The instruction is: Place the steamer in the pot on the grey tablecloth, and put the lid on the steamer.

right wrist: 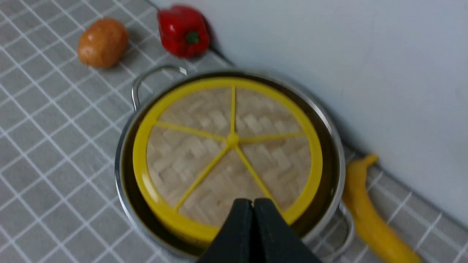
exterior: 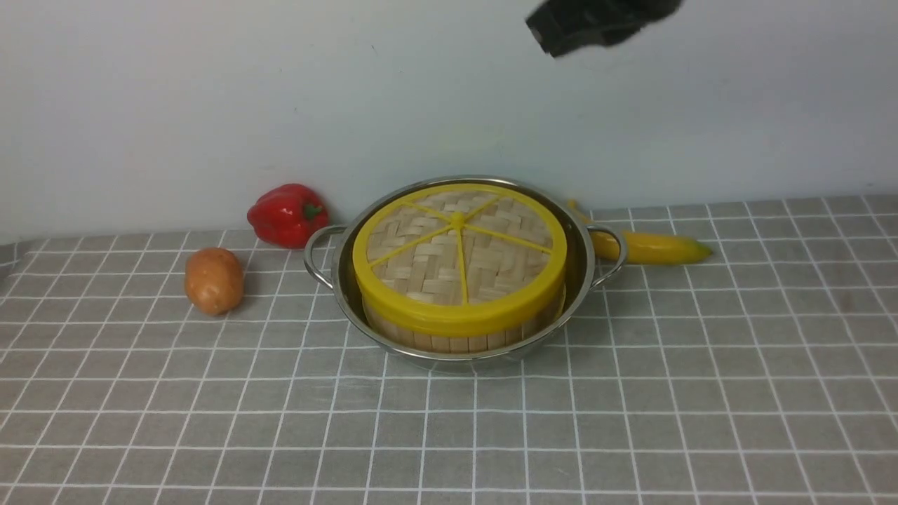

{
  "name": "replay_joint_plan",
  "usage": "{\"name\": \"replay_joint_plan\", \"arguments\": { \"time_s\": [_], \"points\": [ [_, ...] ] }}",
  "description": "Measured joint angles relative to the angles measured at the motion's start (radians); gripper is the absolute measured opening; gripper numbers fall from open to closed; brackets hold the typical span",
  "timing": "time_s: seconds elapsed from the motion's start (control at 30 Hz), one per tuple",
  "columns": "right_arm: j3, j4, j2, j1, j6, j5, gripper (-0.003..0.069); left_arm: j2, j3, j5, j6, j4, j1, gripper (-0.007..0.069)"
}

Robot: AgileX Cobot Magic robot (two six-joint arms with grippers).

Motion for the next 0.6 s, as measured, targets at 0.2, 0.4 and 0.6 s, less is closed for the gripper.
{"name": "replay_joint_plan", "arguments": {
  "time_s": [0.2,0.4,0.6],
  "points": [
    [0.555,0.0,-0.337,-0.094,0.059,-0.218,0.0022,0.0,0.0,0.0,0.0,0.0,0.0,0.0243],
    [1.171,-0.003,-0.813,-0.284,0.108,-0.645,0.0038,0.0,0.0,0.0,0.0,0.0,0.0,0.0244],
    [1.508,-0.003,-1.191,-0.42,0.116,-0.918,0.005,0.0,0.0,0.0,0.0,0.0,0.0,0.0244]
  ]
}}
